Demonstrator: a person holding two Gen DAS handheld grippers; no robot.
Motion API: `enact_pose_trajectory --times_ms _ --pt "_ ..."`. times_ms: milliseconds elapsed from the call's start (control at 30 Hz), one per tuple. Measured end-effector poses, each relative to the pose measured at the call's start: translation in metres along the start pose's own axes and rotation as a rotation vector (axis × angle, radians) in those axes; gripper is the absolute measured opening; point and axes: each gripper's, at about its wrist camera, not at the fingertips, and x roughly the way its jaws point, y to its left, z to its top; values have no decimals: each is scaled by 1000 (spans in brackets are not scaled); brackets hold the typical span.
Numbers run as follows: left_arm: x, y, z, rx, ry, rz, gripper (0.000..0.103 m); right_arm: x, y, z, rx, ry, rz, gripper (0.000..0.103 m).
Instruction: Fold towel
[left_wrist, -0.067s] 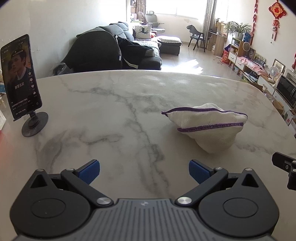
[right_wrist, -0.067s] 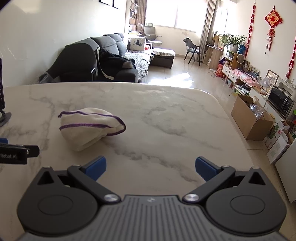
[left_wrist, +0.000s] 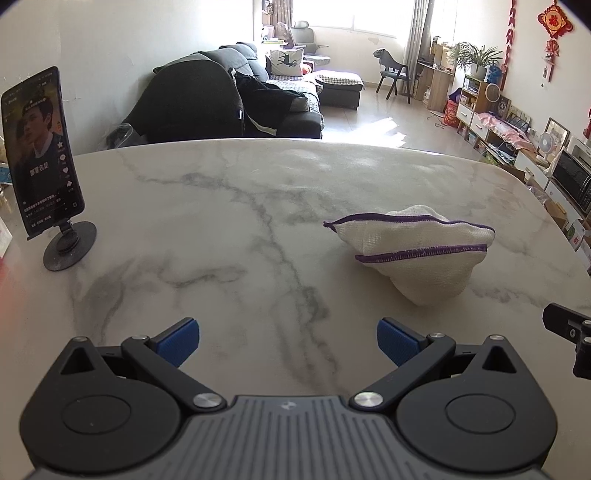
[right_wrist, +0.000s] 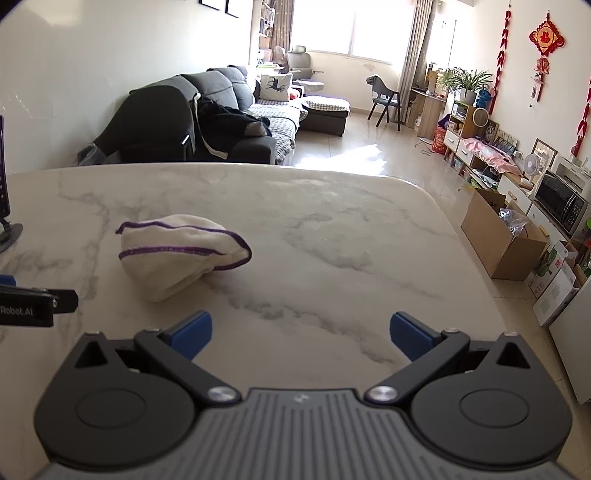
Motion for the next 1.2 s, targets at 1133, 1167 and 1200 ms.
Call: enact_pose_trajectory --times_ms 1133,1167,1200 --pt "1 1 1 10 31 25 102 -3 7 3 -13 -12 13 103" --pt "1 0 1 11 31 26 102 -3 7 3 -13 -12 13 103" --pt "1 1 1 11 32 26 102 -3 7 3 -12 -11 13 103"
